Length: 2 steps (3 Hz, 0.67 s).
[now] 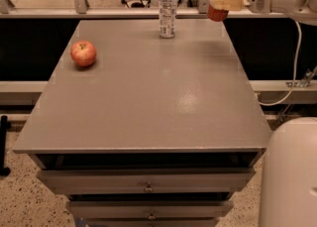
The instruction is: Move coke can near blue plastic bottle
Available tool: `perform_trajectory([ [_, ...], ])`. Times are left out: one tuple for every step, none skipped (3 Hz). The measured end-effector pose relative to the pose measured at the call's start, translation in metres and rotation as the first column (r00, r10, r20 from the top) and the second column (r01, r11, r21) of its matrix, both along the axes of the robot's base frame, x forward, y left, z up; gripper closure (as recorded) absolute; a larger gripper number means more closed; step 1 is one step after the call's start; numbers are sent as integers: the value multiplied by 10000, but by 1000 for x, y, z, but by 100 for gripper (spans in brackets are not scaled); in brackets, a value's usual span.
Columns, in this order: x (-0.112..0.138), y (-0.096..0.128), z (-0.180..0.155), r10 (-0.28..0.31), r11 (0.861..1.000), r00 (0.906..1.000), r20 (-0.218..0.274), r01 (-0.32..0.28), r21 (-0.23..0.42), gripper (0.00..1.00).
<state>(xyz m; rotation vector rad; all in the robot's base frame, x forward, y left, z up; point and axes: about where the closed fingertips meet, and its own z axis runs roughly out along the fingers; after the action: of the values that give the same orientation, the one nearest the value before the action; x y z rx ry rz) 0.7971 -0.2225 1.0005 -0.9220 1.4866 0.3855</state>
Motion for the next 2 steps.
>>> perform_trajectory([
  [35, 11, 11, -655, 9978, 9974, 305, 657, -32, 100],
  [53, 33, -9, -590, 9982, 9982, -145, 591, 36, 100],
])
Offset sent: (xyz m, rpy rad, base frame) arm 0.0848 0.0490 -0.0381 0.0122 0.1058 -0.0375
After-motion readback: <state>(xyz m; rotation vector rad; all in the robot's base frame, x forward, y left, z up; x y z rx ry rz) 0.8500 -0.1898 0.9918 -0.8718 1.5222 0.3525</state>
